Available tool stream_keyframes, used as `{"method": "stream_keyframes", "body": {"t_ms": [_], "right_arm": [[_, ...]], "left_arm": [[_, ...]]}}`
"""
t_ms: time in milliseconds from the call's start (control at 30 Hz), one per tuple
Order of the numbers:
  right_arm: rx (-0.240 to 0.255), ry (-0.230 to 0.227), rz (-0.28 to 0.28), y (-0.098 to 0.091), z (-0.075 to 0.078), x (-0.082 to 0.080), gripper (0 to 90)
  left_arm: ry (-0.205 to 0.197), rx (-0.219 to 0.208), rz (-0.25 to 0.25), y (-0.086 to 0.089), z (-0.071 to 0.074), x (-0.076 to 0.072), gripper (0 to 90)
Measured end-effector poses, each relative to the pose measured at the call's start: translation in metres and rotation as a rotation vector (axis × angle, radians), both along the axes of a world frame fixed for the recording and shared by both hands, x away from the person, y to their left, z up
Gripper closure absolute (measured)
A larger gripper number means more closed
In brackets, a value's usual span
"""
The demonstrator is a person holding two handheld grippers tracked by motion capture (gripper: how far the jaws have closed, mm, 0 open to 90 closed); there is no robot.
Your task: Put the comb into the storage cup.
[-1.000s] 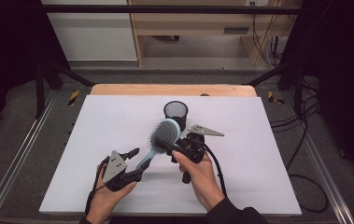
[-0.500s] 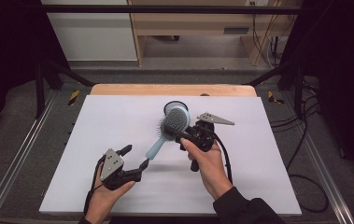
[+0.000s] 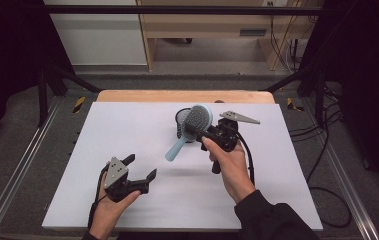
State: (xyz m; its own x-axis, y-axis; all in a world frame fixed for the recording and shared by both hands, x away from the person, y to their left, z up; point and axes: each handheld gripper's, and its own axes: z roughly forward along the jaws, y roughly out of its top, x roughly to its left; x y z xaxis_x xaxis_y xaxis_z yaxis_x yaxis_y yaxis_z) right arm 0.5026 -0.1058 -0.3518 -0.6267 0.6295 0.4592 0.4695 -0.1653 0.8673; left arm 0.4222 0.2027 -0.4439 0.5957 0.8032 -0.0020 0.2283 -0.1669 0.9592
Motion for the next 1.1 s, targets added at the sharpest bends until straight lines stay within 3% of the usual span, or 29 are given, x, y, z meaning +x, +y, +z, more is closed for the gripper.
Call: {"method": "stream_keyframes", "body": {"t_ms": [400,1100], "right_arm": [[0.016,0.002,-0.024,-0.003,0.006,0.013,51.2],[0.033,-0.032,-0.054,-0.005,0.026,0.03,51.1]], "left_arm": [[0.002,-0.002,0.004,0.001,0.0,0.001,9.7],[-0.018,-0.013,0.01,0.005,0.0,0.001,9.0]]}}
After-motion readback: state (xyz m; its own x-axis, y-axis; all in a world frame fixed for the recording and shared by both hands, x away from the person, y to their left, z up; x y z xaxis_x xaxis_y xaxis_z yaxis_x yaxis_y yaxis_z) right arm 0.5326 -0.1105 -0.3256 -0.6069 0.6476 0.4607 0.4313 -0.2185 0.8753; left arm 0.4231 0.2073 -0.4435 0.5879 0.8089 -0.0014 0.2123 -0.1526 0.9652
